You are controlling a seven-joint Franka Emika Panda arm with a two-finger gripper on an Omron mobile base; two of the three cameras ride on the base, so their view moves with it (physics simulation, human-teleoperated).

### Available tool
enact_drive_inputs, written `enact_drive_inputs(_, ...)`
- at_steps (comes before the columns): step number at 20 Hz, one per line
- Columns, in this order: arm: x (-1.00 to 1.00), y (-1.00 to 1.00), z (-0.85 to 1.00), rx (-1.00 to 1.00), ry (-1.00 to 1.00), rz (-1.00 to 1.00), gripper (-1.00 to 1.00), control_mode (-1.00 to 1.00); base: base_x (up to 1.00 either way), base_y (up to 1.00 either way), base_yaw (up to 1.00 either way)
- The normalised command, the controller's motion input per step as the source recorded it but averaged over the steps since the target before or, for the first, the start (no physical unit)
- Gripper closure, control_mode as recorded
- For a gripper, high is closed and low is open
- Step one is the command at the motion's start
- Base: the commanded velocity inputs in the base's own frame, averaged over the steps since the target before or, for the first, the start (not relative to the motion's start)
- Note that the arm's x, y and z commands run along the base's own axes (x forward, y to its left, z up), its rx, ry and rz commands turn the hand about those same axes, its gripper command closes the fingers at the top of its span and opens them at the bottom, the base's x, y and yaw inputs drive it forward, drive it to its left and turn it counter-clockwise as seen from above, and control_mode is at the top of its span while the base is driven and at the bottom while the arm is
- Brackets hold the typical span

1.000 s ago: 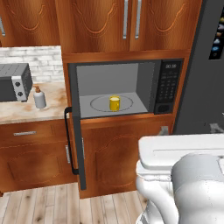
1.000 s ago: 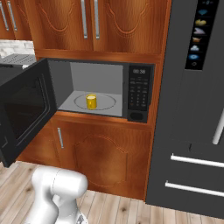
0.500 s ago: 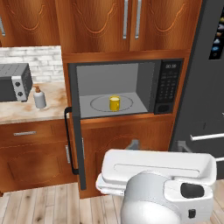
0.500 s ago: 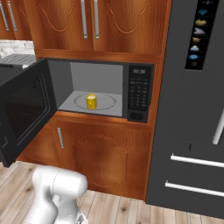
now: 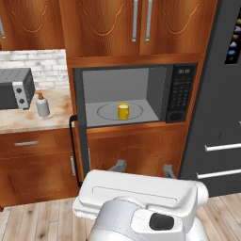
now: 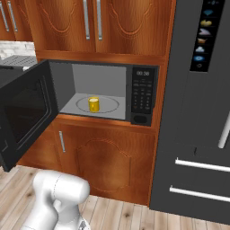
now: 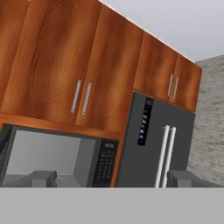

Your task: Pick the mug from the counter and place it inside the microwave. Then close the microwave.

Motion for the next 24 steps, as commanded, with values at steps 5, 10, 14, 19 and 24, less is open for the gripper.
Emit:
enact_drive_inputs(5,0.04,0.28,-0.23,0.0,0.0,-0.01,-1.0,-1.0,0.0,0.0,0.0)
enact_drive_inputs(10,0.15,0.07,-0.36,-0.01,0.0,-0.1,-1.0,-1.0,0.0,0.0,0.0)
enact_drive_inputs(14,0.29,0.0,-0.32,-0.04,0.0,-0.24,-1.0,-1.0,0.0,0.0,0.0)
enact_drive_inputs(19,0.5,0.05,-0.24,-0.02,0.0,-0.25,-1.0,-1.0,0.0,0.0,0.0)
enact_drive_inputs(24,0.41,0.25,-0.13,0.0,0.0,-0.14,-1.0,-1.0,0.0,0.0,0.0)
